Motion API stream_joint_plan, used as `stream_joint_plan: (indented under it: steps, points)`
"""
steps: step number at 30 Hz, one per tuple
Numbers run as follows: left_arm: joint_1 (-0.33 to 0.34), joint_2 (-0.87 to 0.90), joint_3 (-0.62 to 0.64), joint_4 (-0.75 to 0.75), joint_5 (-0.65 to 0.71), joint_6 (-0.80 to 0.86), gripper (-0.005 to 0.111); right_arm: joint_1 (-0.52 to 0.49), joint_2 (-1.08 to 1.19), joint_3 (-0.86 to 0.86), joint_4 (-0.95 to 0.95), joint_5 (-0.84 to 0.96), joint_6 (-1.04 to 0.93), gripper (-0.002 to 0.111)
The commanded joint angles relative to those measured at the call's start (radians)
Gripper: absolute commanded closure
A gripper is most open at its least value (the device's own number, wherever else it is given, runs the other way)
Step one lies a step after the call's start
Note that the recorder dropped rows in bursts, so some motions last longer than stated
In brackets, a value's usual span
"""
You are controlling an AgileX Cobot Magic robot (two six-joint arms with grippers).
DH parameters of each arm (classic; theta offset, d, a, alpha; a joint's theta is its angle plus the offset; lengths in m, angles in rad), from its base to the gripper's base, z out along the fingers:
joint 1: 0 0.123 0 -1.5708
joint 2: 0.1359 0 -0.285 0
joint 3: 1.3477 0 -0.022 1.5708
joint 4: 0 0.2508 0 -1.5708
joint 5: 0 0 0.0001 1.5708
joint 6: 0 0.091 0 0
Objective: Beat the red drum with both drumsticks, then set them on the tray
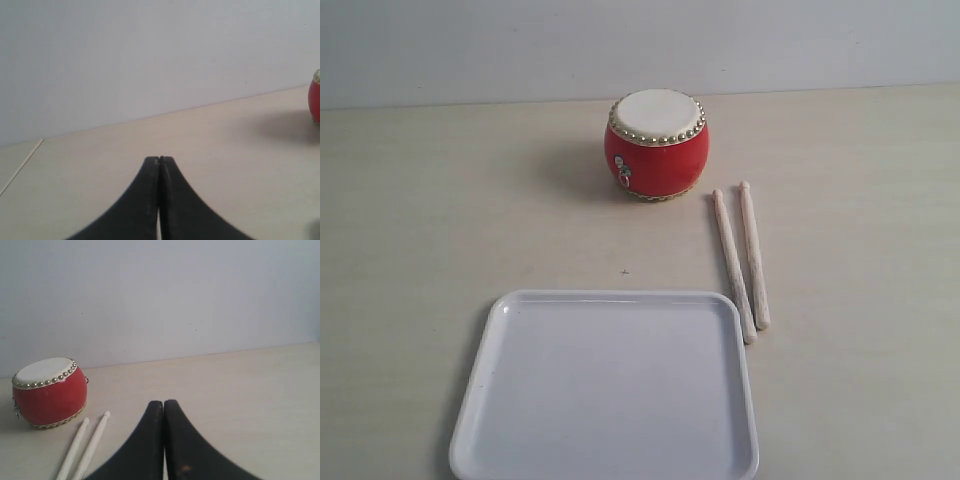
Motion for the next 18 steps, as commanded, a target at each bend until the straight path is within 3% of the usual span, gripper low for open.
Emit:
stream_joint_plan:
  steps: [1, 5, 10, 13, 18]
  points:
    - [0.005, -0.006, -0.001, -0.004, -0.141, -0.170, 0.107, -0.006, -0.007, 0.005, 0.000, -0.006, -0.002, 0.108]
    - [0.005, -0.006, -0.001, -0.004, -0.227, -0.313, 0.107, -0.006, -0.007, 0.005, 0.146, -0.024, 0.113, 0.108]
    - [0.005, -0.006, -0.001, -0.004, -0.274, -0.583, 0.107, -0.006, -0.007, 0.005, 0.502, -0.128, 0.346, 0.108]
    - [0.005, -0.006, -0.001, -0.004, -0.372, -0.628, 0.107, -0.006, -0.007, 0.005, 0.693, -0.141, 0.483, 0.108]
    - [0.005, -0.006, -0.001, -0.004, -0.541, -0.676, 0.107, -0.006, -0.007, 0.005, 0.706, -0.173, 0.496, 0.108]
